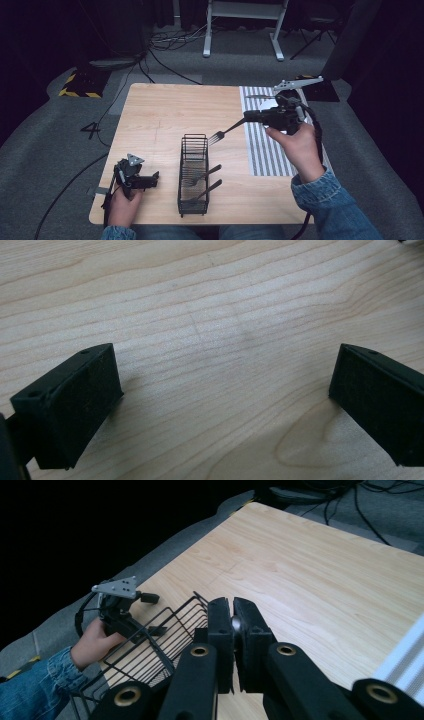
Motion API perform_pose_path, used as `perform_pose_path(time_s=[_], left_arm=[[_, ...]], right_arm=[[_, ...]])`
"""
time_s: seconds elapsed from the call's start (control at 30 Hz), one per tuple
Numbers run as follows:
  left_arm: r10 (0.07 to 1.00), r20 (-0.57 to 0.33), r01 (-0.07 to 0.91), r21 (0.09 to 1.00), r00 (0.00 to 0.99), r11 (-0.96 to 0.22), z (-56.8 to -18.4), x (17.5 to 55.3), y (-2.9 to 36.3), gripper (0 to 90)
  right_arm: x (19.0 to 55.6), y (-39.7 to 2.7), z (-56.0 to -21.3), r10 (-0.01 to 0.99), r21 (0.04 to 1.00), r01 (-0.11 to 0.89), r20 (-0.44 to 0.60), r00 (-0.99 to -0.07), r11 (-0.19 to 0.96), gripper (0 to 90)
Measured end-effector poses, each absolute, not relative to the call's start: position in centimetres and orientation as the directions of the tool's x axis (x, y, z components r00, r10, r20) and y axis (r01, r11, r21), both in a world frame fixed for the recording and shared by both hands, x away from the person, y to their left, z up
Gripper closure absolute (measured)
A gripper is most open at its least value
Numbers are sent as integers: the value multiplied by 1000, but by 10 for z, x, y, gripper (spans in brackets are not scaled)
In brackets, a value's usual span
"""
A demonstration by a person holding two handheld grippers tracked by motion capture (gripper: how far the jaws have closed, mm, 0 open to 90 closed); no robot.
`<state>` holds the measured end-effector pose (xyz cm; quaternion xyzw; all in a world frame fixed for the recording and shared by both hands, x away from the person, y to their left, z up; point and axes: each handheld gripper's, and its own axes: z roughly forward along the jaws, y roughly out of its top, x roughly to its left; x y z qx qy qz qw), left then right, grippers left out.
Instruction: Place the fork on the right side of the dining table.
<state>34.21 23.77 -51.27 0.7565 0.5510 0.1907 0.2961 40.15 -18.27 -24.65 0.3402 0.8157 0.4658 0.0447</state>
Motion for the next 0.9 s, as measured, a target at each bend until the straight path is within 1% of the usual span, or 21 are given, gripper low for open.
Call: perform_pose_path(time_s=[0.17, 0.33, 0.57, 0.9], left_arm=[[947, -37, 721, 658, 320, -218, -513, 342, 238, 3], [947, -37, 721, 658, 320, -218, -513, 342, 238, 3], [947, -38, 721, 658, 320, -218, -513, 342, 238, 3], [947, -38, 721, 658, 320, -217, -513, 342, 238, 3]], right_arm=[[402, -208, -239, 640, 798, 522, 236, -731, 302, 862], [404, -223, -238, 664, 799, 532, 239, -708, 280, 862], [414, -249, -242, 721, 791, 563, 245, -648, 237, 862], [427, -277, -250, 776, 775, 598, 245, -582, 204, 862]])
